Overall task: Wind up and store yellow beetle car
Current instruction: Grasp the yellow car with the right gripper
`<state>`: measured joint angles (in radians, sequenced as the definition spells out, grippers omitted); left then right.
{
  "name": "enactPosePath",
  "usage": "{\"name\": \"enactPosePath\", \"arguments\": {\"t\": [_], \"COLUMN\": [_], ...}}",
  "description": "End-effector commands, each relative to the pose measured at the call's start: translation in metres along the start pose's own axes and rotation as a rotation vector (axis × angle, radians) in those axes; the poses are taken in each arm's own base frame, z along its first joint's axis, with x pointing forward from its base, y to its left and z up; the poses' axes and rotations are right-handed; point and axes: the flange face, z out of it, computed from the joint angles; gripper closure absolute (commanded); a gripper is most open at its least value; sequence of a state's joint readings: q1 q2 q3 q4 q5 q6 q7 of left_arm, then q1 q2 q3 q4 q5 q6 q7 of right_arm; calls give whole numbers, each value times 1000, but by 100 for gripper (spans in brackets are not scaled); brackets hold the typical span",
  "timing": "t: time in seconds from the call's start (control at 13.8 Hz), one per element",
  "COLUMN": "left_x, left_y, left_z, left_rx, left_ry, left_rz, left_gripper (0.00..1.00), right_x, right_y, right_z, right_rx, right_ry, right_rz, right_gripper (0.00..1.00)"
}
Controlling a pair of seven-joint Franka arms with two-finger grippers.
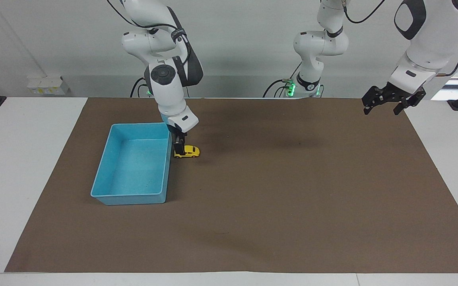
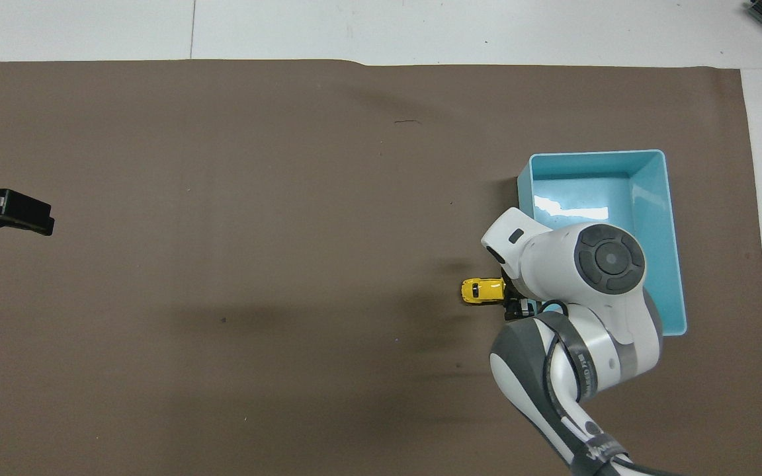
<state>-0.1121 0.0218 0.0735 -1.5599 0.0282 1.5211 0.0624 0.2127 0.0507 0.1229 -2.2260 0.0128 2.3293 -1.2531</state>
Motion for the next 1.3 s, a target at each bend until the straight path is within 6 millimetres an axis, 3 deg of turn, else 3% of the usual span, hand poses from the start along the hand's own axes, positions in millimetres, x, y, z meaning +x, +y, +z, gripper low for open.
{"name": "enactPosePath", "arguments": {"t": [0.0,0.22,0.43,0.58,1.23], "left_x": [-1,-1,-1,-1,-1], "left_y": [-3,-3,-3,-3,-3], "left_z": [-3,-2,-2,-2,-3], "left_rx": [-15,-16,-15,-15,-15], "left_ry": [-8,-9,-8,-8,-8], "left_rz": [-11,-11,-11,-11,-11], "left_gripper": [0,0,0,0,0], "right_x": [-2,0,4,18,22], "right_y": [-1,2,-1,-11,-27], "right_z": [25,44,45,47,48], "right_rx": [-19,-24,-19,-8,30], "right_ry": [-5,-3,-4,-8,-39], "right_rz": [-9,-16,-12,18,-13], "right_gripper": [0,0,0,0,1]}}
